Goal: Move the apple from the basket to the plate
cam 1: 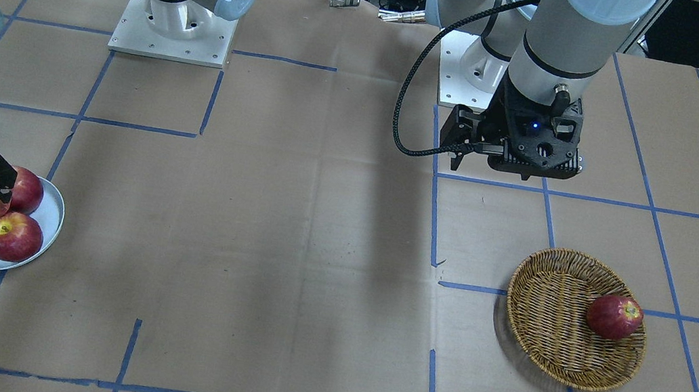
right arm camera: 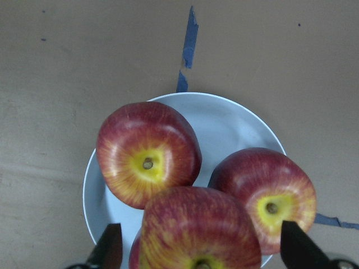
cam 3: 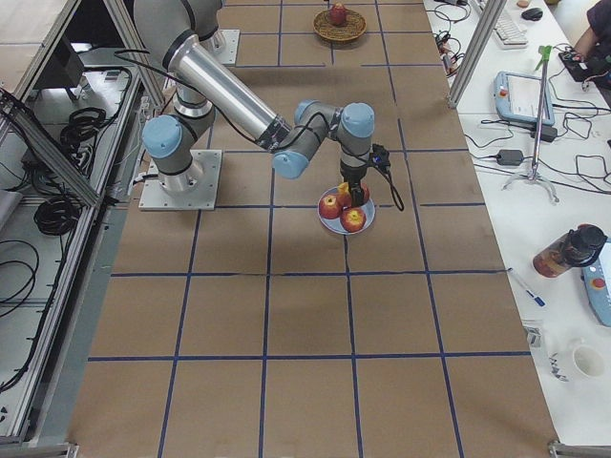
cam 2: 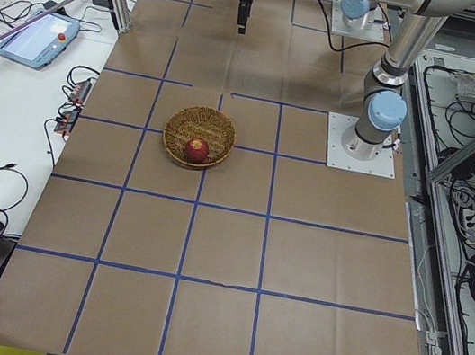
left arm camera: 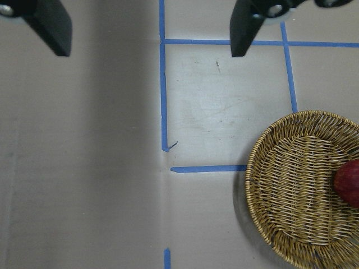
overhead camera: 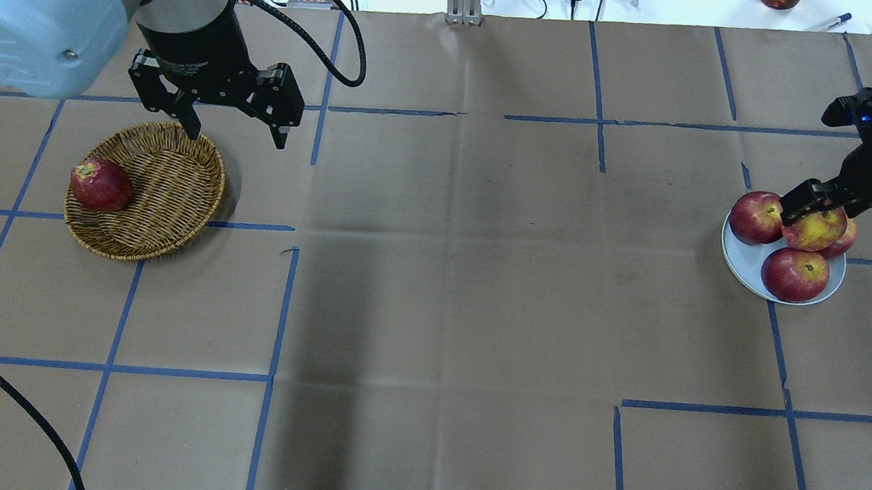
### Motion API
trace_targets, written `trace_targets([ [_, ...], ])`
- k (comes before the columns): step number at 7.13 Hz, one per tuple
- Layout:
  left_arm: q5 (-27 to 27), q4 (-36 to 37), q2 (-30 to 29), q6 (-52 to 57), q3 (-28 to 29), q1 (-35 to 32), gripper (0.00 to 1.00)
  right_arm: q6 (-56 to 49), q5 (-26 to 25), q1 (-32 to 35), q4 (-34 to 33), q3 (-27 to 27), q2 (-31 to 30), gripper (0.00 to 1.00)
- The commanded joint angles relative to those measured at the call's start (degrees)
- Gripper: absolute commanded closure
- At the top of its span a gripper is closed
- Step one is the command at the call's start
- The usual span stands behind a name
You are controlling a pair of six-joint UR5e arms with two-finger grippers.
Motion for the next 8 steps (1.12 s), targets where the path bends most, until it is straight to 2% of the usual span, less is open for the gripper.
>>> trace_targets([
  [1, -0.4, 0.1, -0.2, 0.0, 1.1, 0.2, 0.01, 2.4, 0.2, 4.2, 1.6, -1.3, -4.7, 0.00],
  [3, 0.1, 0.3, -0.1, 0.0, 1.0, 0.4, 0.01, 12.2, 0.0, 10.4, 14.3, -6.7, -8.2, 0.00],
  [5, 0.1, 0.5, -0.7, 0.0, 1.1, 0.4, 0.01, 19.0, 0.1, 14.7, 24.9, -7.9, -14.3, 0.00],
  [6, 0.0, 0.4, -1.0, 0.0, 1.1, 0.3, 0.01, 24.2, 0.3, 17.0, 28.1, -8.0, -16.9, 0.00],
  [8, 0.0, 0.1, -0.6, 0.1, 1.1, 0.3, 0.01, 30.4, -0.4, 24.4, 29.3, -8.1, -17.8, 0.00],
])
